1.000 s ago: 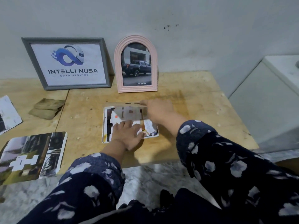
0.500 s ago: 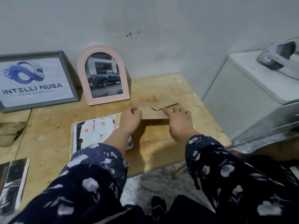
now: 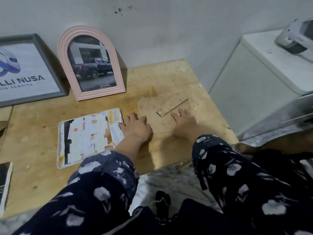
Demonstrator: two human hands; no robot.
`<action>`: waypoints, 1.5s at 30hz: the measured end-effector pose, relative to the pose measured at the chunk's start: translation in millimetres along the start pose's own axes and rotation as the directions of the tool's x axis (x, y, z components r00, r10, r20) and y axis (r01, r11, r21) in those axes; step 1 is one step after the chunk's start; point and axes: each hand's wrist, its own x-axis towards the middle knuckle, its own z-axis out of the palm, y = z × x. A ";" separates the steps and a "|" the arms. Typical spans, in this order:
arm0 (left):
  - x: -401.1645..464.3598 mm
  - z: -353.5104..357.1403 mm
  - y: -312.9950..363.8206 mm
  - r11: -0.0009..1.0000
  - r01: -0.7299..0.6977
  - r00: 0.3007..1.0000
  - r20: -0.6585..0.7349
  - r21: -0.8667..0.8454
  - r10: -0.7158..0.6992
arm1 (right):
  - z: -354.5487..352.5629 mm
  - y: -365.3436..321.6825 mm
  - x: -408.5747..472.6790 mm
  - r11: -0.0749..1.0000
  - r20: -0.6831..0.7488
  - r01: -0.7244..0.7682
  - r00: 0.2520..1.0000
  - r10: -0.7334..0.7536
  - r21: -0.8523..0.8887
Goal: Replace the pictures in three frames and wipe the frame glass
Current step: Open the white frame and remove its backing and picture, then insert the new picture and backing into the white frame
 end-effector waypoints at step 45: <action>-38.9 -52.4 -234.2 0.864 0.141 0.907 -0.287 -0.484 -0.309 | 10.7 -238.7 -36.5 0.333 -0.172 0.119 0.976 0.134 0.936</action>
